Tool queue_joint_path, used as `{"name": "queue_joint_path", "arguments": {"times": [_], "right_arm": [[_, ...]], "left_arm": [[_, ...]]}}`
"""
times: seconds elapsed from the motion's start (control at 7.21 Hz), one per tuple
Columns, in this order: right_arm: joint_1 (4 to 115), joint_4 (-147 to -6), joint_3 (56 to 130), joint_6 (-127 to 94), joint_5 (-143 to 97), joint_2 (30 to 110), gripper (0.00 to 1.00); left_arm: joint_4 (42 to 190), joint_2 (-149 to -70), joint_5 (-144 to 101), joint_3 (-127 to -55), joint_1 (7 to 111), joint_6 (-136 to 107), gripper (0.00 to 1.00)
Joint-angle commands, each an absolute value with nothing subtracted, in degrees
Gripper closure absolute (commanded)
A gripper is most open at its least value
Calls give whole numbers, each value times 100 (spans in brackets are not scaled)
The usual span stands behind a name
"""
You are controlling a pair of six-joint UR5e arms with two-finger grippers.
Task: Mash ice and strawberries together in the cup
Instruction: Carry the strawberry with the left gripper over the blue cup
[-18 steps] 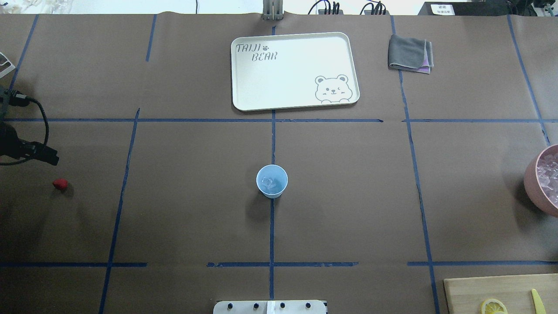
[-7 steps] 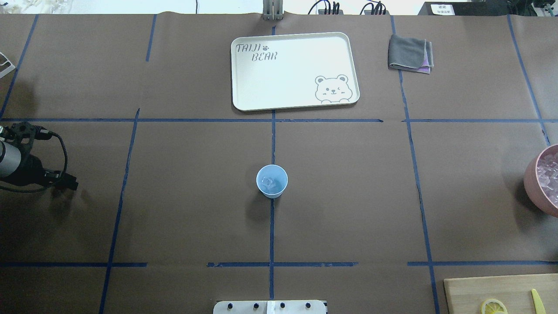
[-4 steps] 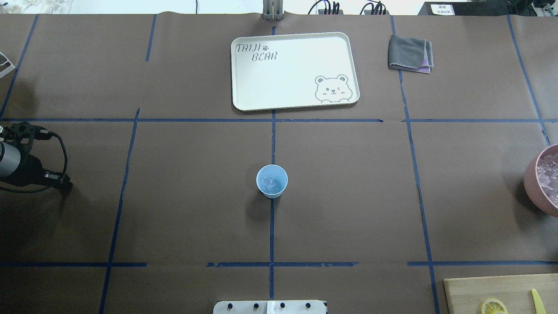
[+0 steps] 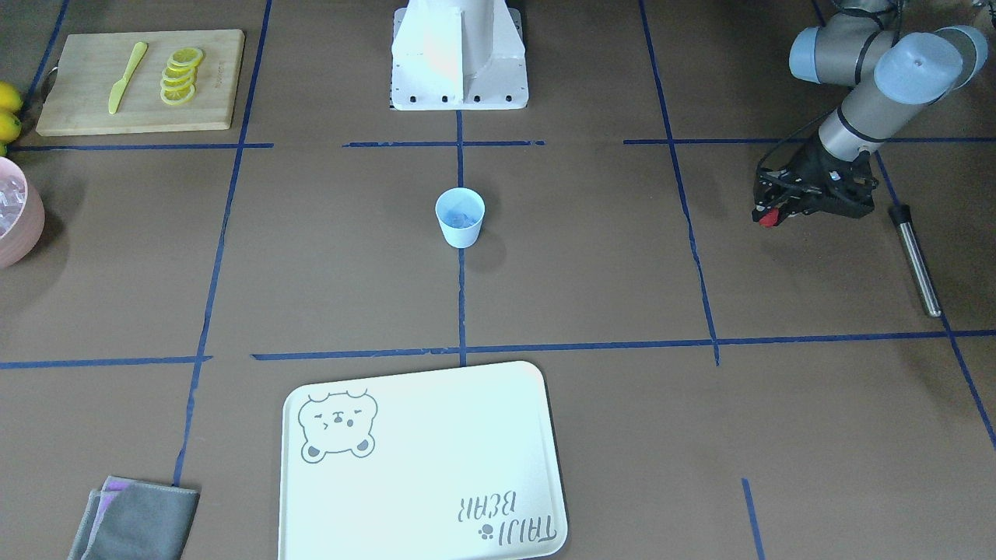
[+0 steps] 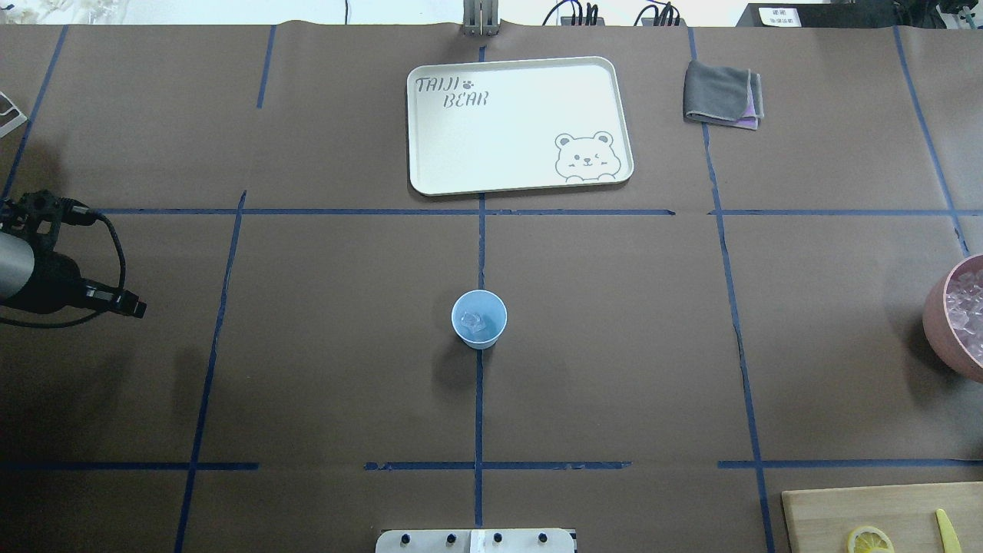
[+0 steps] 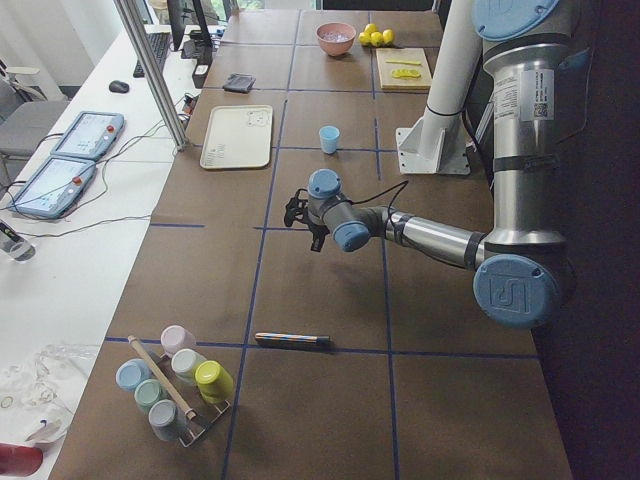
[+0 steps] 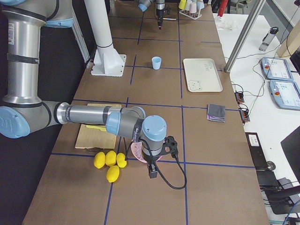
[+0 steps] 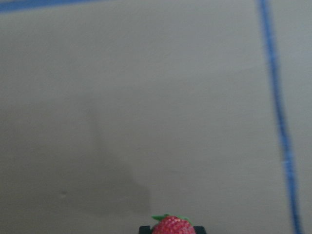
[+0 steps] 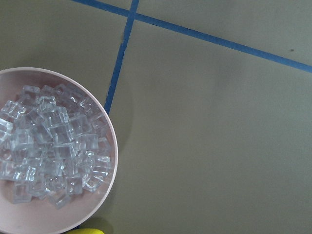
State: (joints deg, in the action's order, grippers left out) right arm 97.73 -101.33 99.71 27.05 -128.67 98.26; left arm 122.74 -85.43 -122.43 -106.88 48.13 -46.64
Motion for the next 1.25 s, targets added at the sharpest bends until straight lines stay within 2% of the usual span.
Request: {"name": "queue_joint_path", "arguments": {"times": [0.0,0.28,0.55,0.69,1.11], "right_arm": [[9773,-10134,9976,2690,-12867,9835,0],[9773,-10134,9967,2690,-12867,9835,0],[9773,-10134,9976,2681,-12876,9835,0],[9773,-10134,9976,2681,-12876,9835,0],[9773,-10134,9967,2681,-12885,9835,0]], "left_arm": [[10373,-9110,-12226,-11737,4816,-4798,100],[8857,-10504,-12199,-11979,4607,-5593,99],[7582,-11885,-11590,-11901,3775,-6744,99],[7454,-12257,-11332,-11744,3396,-7237,99],[7514,-13461,-10786,-10560,2832,-8206,96]]}}
